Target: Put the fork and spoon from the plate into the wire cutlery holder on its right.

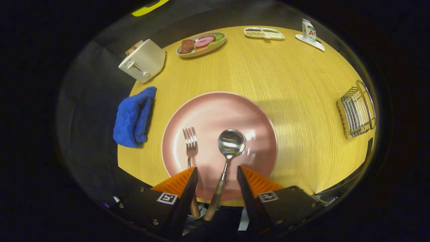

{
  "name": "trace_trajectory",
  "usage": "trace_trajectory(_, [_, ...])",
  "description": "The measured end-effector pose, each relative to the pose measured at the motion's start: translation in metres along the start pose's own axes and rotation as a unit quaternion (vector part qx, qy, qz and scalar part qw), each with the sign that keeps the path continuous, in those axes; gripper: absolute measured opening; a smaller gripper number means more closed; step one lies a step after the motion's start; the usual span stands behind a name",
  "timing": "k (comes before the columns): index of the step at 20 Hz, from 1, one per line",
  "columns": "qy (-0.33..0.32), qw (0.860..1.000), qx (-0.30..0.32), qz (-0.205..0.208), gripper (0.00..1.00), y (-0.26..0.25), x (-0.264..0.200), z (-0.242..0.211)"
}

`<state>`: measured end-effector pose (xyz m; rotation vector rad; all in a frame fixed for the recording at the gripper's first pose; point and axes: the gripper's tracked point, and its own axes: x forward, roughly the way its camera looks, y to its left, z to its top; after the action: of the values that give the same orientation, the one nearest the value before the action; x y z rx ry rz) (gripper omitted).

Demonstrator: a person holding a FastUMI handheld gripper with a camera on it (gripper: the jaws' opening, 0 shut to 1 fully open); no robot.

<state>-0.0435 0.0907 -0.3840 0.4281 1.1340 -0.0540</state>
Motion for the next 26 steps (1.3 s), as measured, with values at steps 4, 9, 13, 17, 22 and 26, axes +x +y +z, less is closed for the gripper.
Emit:
trace_trajectory(4, [0.032, 0.999, 0.014, -0.006, 0.43, -0.003, 0.01, -0.014])
trace_trajectory(9, [0.032, 0.999, 0.033, -0.014, 0.15, -0.008, 0.005, -0.012])
trace_trajectory(13, [0.025, 0.999, 0.044, 0.016, 0.05, 0.0, 0.003, -0.007])
trace_trajectory(17, [0.013, 0.998, 0.056, 0.029, 0.05, 0.002, -0.004, 0.005])
trace_trajectory(22, [-0.011, 0.996, 0.075, 0.043, 0.05, 0.001, -0.02, 0.025])
trace_trajectory(26, [-0.045, 0.993, 0.092, 0.05, 0.05, -0.013, -0.046, 0.049])
